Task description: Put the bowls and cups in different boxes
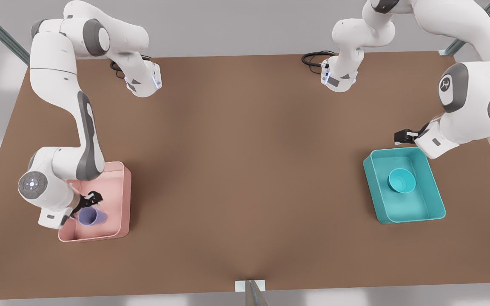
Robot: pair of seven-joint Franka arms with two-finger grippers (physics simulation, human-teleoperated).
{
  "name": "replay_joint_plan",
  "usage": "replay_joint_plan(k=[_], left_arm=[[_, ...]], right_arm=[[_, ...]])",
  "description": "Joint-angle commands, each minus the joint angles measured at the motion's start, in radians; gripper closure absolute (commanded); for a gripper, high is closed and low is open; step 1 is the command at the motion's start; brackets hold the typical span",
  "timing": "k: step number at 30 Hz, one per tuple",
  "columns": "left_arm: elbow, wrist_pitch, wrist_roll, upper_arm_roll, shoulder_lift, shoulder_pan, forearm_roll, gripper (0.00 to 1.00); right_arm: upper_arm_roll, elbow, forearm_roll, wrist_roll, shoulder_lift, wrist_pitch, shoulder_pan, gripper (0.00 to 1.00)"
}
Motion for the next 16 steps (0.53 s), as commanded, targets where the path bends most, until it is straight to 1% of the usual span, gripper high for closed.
replay_joint_plan(k=[1,2,3,4,5,6,7,8,10,11,16], left_arm=[[0.001,-0.001,-0.042,0.0,0.005,0.004,-0.001,0.0],[-0.001,-0.001,-0.042,0.0,0.006,0.007,-0.003,0.0],[0.001,-0.001,-0.042,0.0,0.006,0.009,-0.004,0.0],[-0.001,0.001,-0.042,0.0,0.006,0.007,-0.004,0.0],[-0.001,0.012,-0.042,0.0,0.006,0.007,-0.004,0.0],[-0.002,0.013,-0.042,0.0,0.006,0.009,-0.004,0.0],[-0.001,0.013,-0.042,0.0,0.006,0.009,-0.004,0.0],[-0.002,0.013,-0.042,0.0,0.006,0.007,-0.004,0.0],[-0.002,0.013,-0.042,0.0,0.006,0.007,-0.004,0.0],[-0.002,0.013,-0.042,0.0,0.006,0.007,-0.004,0.0],[-0.002,0.013,-0.044,0.0,0.006,0.007,-0.004,0.0]], right_arm=[[0.0,0.092,0.079,0.003,-0.042,-0.369,0.023,0.0],[0.0,0.184,0.079,0.21,-0.042,-0.54,0.057,0.0],[-0.002,0.24,0.074,0.356,-0.042,-0.654,0.081,0.0],[-0.006,0.263,0.071,0.367,-0.066,-0.699,0.083,0.0],[-0.012,0.294,0.059,0.371,-0.068,-0.714,0.088,0.0],[-0.009,0.307,0.045,0.373,-0.114,-0.729,0.106,0.0],[0.004,0.247,0.047,0.428,-0.183,-0.729,0.1,0.0],[0.02,0.152,0.05,0.459,-0.266,-0.714,0.094,0.0],[0.02,0.121,0.044,0.457,-0.287,-0.686,0.094,0.0],[0.02,0.069,0.048,0.457,-0.335,-0.662,0.081,0.0],[0.02,0.058,0.044,0.457,-0.338,-0.647,0.081,0.0]])
